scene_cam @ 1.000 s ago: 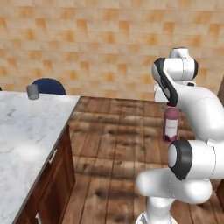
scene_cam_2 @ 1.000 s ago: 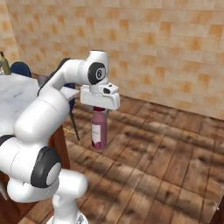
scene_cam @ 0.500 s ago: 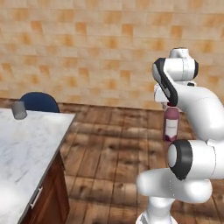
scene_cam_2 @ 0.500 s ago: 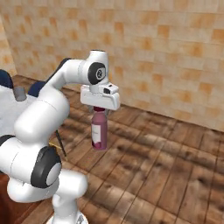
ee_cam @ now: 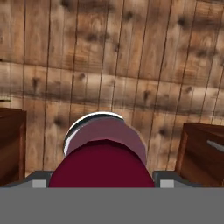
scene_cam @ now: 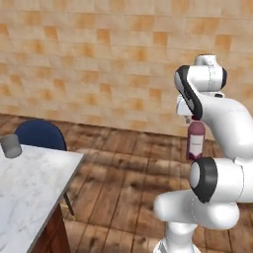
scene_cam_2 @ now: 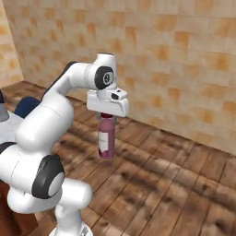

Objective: There is a wine glass and glass cup on the dining counter. Place the wine bottle next to the wine glass and the juice bottle next to the glass cup.

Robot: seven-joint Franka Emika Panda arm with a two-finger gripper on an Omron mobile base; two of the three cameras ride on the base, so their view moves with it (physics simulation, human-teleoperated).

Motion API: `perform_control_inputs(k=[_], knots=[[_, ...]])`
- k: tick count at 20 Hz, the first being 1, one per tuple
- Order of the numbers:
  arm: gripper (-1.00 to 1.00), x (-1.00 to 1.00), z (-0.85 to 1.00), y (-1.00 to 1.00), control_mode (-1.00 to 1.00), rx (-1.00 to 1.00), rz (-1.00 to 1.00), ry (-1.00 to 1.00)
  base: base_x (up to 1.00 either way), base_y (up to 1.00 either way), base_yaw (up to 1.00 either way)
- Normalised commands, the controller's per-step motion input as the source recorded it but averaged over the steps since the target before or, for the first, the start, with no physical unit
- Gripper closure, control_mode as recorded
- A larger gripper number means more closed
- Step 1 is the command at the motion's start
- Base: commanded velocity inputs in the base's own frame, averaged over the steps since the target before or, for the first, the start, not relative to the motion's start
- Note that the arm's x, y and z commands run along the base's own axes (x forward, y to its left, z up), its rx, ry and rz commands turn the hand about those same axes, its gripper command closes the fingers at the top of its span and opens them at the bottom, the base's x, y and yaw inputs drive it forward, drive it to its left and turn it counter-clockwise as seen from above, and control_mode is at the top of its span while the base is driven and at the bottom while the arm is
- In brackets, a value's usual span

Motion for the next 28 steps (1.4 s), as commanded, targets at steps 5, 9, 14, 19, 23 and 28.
perform_control_inputs(k=[5, 9, 14, 19, 23, 28], knots=[[1.0, 0.0, 0.0, 0.0, 1.0, 0.0, 0.0, 0.0, 0.67, 0.0, 0.55], [1.0, 0.0, 0.0, 0.0, 1.0, 0.0, 0.0, 0.0, 0.65, 0.0, 0.58], [1.0, 0.0, 0.0, 0.0, 1.0, 0.0, 0.0, 0.0, 0.65, 0.0, 0.58], [1.0, 0.0, 0.0, 0.0, 1.0, 0.0, 0.0, 0.0, 0.61, 0.0, 0.61], [1.0, 0.0, 0.0, 0.0, 1.0, 0.0, 0.0, 0.0, 0.65, 0.0, 0.58], [1.0, 0.0, 0.0, 0.0, 1.0, 0.0, 0.0, 0.0, 0.59, -0.05, 0.58]])
